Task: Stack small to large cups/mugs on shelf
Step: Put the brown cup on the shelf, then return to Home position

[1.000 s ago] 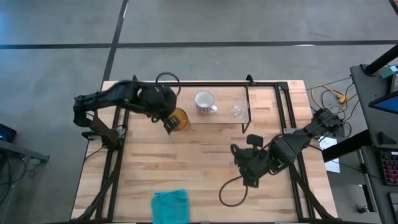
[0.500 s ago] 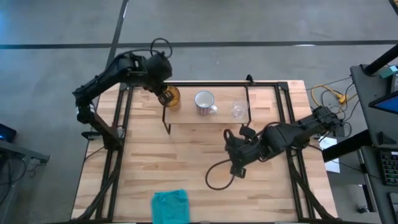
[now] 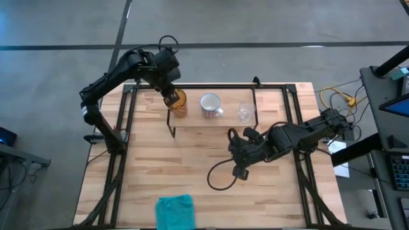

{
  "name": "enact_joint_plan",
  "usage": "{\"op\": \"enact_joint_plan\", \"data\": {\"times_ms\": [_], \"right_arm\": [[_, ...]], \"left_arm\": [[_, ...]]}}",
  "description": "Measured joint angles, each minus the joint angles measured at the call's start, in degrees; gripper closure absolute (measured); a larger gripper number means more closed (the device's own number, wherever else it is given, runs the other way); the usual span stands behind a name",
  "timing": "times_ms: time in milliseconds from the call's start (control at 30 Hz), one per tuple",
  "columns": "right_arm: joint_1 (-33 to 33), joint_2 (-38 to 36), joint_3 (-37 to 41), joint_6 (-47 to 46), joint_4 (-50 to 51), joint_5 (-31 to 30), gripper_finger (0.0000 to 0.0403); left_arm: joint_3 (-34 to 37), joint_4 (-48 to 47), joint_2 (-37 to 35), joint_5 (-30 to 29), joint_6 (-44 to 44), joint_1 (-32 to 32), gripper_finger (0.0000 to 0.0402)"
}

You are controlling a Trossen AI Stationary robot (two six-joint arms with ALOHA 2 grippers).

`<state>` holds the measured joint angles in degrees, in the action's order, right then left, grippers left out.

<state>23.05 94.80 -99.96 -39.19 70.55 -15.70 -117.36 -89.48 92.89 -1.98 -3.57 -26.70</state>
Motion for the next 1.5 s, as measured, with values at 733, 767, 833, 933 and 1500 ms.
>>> {"op": "enact_joint_plan", "data": {"times_ms": [733, 767, 833, 933, 1500], "right_arm": [[0.0, 0.0, 0.0, 0.1, -0.7, -0.9, 0.0326], [0.0, 0.0, 0.0, 0.2, -0.7, -0.9, 0.0326], [0.0, 0.0, 0.0, 0.2, -0.7, -0.9, 0.0326], [0.0, 0.0, 0.0, 0.4, -0.7, -0.9, 0.0326], [0.0, -1.0, -6.3, 3.9, -0.6, 1.1, 0.0326]], "left_arm": [[0.0, 3.6, 3.8, 0.0, 3.9, 0.0, 0.0339], [0.0, 3.6, 3.8, 0.0, 3.9, 0.0, 0.0337], [0.0, 3.8, 3.8, 0.0, 2.7, 0.1, 0.0336], [0.0, 4.2, 3.3, 0.0, 0.9, 0.1, 0.0336], [-6.9, 14.5, -8.7, 0.2, -8.6, 0.5, 0.0335]]}}
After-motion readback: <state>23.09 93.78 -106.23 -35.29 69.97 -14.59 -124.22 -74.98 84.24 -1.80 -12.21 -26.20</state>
